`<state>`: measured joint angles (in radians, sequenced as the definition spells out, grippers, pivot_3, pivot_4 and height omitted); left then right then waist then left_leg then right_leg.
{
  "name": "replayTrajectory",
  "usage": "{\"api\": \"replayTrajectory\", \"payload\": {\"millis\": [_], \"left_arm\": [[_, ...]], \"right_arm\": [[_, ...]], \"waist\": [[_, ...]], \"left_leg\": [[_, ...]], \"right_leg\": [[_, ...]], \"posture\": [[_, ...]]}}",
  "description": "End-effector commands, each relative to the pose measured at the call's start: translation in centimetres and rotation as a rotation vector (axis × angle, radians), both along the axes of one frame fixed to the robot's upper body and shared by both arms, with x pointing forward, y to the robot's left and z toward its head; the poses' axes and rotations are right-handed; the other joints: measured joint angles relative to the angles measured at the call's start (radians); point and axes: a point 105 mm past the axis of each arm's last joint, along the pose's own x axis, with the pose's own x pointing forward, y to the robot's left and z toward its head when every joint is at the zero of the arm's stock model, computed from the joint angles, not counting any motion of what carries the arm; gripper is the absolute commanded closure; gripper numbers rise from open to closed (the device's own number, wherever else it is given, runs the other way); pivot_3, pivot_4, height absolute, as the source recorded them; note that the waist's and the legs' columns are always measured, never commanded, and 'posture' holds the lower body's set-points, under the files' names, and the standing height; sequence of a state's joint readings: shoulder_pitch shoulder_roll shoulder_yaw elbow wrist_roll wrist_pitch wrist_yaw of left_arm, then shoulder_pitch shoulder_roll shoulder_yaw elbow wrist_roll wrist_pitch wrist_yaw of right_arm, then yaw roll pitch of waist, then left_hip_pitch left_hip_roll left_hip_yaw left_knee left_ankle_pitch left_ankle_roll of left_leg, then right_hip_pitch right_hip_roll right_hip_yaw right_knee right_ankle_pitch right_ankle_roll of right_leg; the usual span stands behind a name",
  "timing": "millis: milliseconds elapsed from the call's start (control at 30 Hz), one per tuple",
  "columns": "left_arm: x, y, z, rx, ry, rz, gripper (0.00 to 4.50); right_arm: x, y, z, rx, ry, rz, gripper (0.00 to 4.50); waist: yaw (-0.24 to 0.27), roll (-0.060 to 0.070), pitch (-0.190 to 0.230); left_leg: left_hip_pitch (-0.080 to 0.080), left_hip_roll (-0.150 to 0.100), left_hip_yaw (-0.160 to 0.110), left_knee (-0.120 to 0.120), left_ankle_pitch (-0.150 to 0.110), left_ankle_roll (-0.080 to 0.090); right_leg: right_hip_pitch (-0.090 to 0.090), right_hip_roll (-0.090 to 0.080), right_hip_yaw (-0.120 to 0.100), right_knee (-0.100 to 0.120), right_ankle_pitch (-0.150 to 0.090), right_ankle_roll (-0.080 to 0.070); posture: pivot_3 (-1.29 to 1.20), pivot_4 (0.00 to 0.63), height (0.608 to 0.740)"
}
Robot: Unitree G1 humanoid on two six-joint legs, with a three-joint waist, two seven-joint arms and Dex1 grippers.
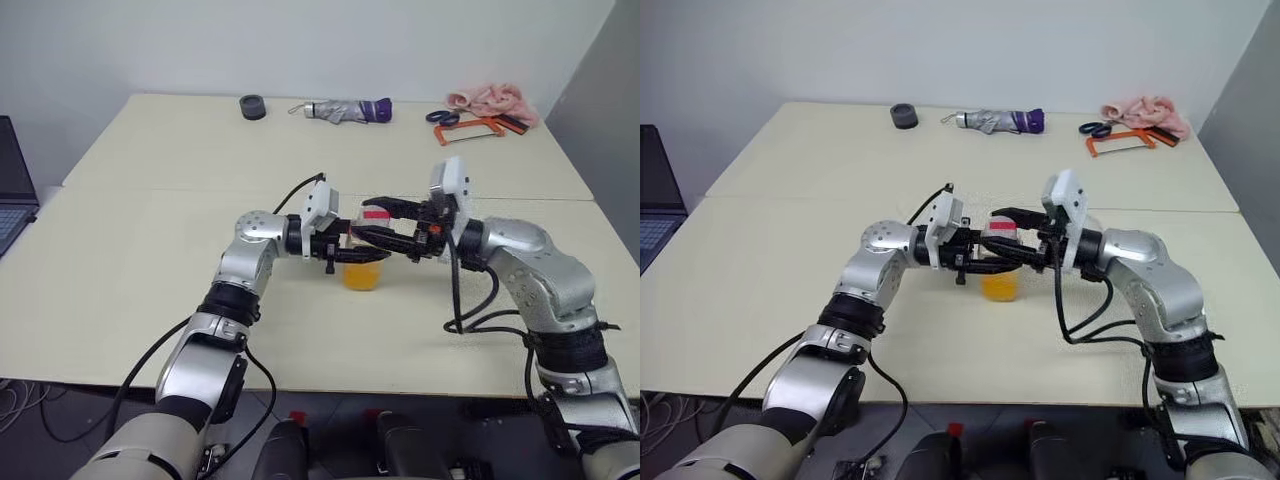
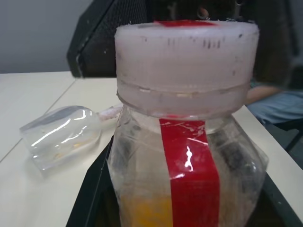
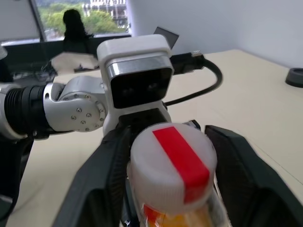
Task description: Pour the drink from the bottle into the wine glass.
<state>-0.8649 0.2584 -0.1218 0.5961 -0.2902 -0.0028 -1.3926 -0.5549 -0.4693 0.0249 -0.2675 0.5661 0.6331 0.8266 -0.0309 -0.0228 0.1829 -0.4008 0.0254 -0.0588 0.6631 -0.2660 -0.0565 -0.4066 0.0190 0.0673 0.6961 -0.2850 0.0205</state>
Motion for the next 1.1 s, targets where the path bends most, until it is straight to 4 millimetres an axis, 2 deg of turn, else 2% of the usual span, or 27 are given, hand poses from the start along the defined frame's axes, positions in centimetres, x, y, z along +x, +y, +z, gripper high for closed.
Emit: {"api": "replayTrajectory", "payload": {"millis": [33, 67, 100, 233, 433, 567, 700, 967, 1033, 1100], "left_arm": [[0.2, 0.1, 2.0, -0.037, -0.064, 0.013, 2.76], [0.2, 0.1, 2.0, -0.038, -0.064, 0.018, 2.76], [0.4, 0.1, 1.9, -0.035, -0.066, 0.023, 2.76], [0.7, 0.0, 1.9, -0.036, -0.069, 0.035, 2.76], [1.1, -0.8, 2.0, -0.036, -0.075, 0.026, 2.76], [1.2, -1.4, 2.0, -0.04, -0.079, 0.014, 2.76], [1.2, -1.5, 1.9, -0.038, -0.079, 0.009, 2.76], [1.4, -1.3, 1.9, -0.034, -0.09, 0.016, 2.76], [1.4, -1.2, 1.9, -0.034, -0.092, 0.018, 2.76], [1.4, -1.2, 1.9, -0.034, -0.095, 0.019, 2.76]], "right_arm": [[-1.8, -0.8, 1.8, 0.054, -0.063, -0.069, 0.53], [-2.3, -0.8, 1.8, 0.059, -0.062, -0.076, 0.13], [-3.2, -0.5, 1.5, 0.066, -0.066, -0.109, 0.0], [-4.3, 0.3, 0.7, 0.058, -0.089, -0.24, 0.0], [-3.2, 2.0, 1.0, 0.055, -0.193, -0.478, 0.0], [-2.3, 2.1, 1.7, 0.098, -0.21, -0.59, 0.0], [-2.0, 2.0, 2.6, 0.165, -0.201, -0.635, 0.0], [-1.6, 2.0, 1.4, 0.159, -0.122, -0.647, 0.0], [-1.4, 1.8, 1.2, 0.164, -0.105, -0.652, 0.38], [-1.4, 1.8, 1.2, 0.164, -0.102, -0.654, 0.97]], "waist": [[0.0, 0.0, 0.0], [0.0, 0.0, 0.0], [-0.001, 0.0, 0.0], [-0.001, 0.0, 0.0], [-0.008, 0.0, 0.0], [-0.007, 0.0, 0.0], [-0.007, 0.0, 0.0], [-0.007, 0.0, 0.0], [-0.007, 0.0, 0.0], [-0.007, 0.0, 0.0]], "left_leg": [[0.0, 0.0, 0.0, 0.0, 0.0, 0.0], [0.0, 0.0, 0.001, 0.0, 0.0, 0.0], [0.0, -0.001, 0.001, 0.0, 0.0, 0.0], [0.0, -0.001, 0.0, 0.0, 0.0, 0.0], [0.001, 0.0, 0.001, 0.001, 0.0, 0.0], [0.001, 0.0, 0.001, 0.0, 0.0, 0.0], [0.001, 0.0, 0.001, 0.0, 0.0, 0.0], [0.001, 0.0, 0.001, 0.0, 0.0, 0.0], [0.001, 0.0, 0.001, 0.0, 0.0, 0.0], [0.001, 0.0, 0.001, 0.0, 0.0, 0.0]], "right_leg": [[0.0, -0.001, 0.0, 0.0, 0.0, 0.0], [0.0, -0.001, 0.001, 0.0, 0.0, 0.0], [0.0, -0.001, 0.001, 0.0, 0.0, 0.0], [0.0, 0.001, 0.0, 0.0, 0.0, 0.0], [0.0, 0.003, 0.001, 0.001, -0.001, 0.003], [0.0, 0.003, 0.001, 0.001, -0.001, 0.002], [0.0, 0.003, 0.001, 0.0, 0.0, 0.0], [0.0, 0.003, 0.001, 0.0, 0.0, 0.0], [0.0, 0.003, 0.001, 0.0, 0.0, 0.0], [0.0, 0.003, 0.001, 0.0, 0.0, 0.0]], "posture": [[0.0, 0.15, 0.74], [0.0, 0.15, 0.74], [0.0, 0.15, 0.74], [0.0, 0.15, 0.74], [0.0, 0.15, 0.74], [0.0, 0.15, 0.74], [0.0, 0.15, 0.74], [0.0, 0.15, 0.74], [0.0, 0.15, 0.74], [0.0, 0.15, 0.74]]}}
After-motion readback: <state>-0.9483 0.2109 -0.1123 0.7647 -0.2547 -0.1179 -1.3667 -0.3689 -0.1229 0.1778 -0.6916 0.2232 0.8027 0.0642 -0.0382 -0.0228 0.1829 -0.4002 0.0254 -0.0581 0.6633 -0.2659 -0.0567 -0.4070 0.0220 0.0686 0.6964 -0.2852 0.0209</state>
